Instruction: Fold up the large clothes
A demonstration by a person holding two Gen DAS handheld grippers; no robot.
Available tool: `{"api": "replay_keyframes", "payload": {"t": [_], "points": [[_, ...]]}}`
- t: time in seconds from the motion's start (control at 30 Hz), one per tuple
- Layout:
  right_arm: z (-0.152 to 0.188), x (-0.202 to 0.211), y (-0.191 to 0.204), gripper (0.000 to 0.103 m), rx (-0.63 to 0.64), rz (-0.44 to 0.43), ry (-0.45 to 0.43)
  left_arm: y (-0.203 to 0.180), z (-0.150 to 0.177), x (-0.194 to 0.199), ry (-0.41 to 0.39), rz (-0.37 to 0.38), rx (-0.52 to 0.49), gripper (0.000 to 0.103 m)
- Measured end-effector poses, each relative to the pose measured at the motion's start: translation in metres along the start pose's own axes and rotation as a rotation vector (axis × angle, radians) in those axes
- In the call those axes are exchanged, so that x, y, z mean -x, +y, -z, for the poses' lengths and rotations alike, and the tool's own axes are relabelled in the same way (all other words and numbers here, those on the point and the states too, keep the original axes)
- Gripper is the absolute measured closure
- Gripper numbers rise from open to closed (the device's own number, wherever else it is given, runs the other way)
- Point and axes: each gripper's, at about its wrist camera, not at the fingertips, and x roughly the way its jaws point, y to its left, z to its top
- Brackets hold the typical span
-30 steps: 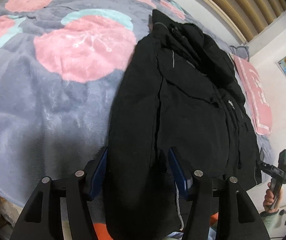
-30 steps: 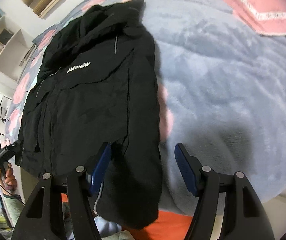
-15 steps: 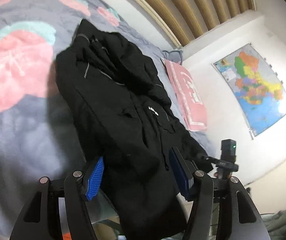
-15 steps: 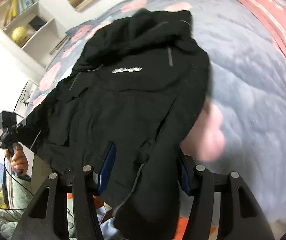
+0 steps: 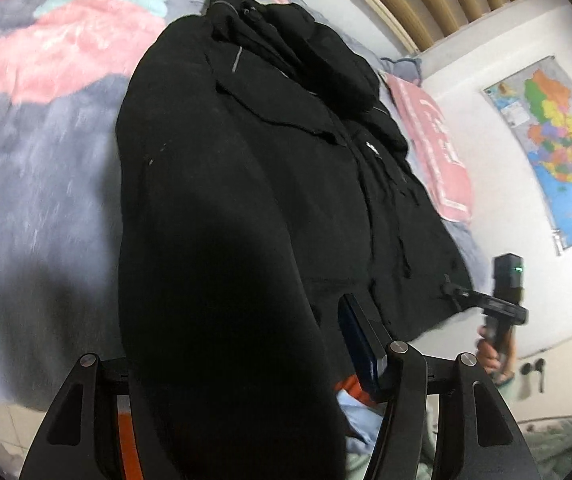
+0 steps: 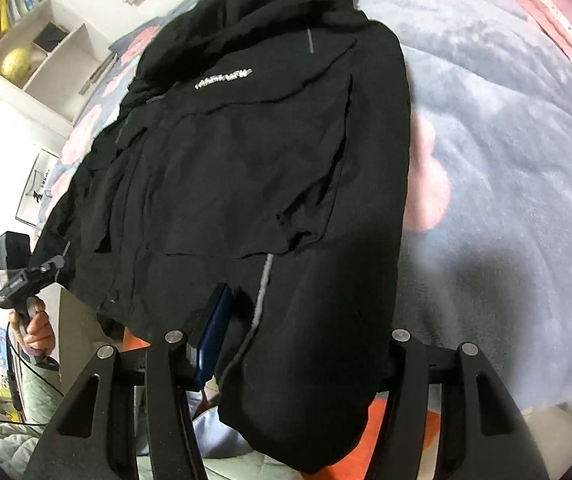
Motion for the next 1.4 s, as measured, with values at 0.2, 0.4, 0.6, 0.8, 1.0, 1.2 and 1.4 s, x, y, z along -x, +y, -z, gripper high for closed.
{"api": "replay_keyframes", "payload": {"t": [0.2,0.4,0.6,0.8,1.0,1.2,1.4], "points": [[-0.007,0.024,0.007,0.077,0.031,0.01,-0.074,-0.017,-0.015,0.015,-0.102,0.005,-0.02,0.093],[-0.05,0.074,0.021,0.083,0.071,-0.04,-0.188,-0.049,-0.06,0.061,-0.263,0.084,-0.077,0.094],[-0.11,0.105,0.031,0.084,0.079,-0.079,-0.282,-0.074,-0.132,0.076,-0.359,0.095,-0.103,0.094],[-0.197,0.109,0.034,0.084,0.035,-0.099,-0.359,-0.09,-0.219,0.067,-0.41,0.054,-0.1,0.093],[-0.291,0.077,0.022,0.083,-0.038,-0.074,-0.387,-0.083,-0.3,0.024,-0.45,-0.001,-0.061,0.092],[-0.358,-0.01,-0.007,0.083,-0.127,0.01,-0.305,-0.046,-0.361,-0.063,-0.39,-0.12,0.003,0.089],[-0.381,-0.109,-0.043,0.083,-0.172,0.076,-0.157,0.003,-0.384,-0.147,-0.239,-0.146,0.086,0.085]]}}
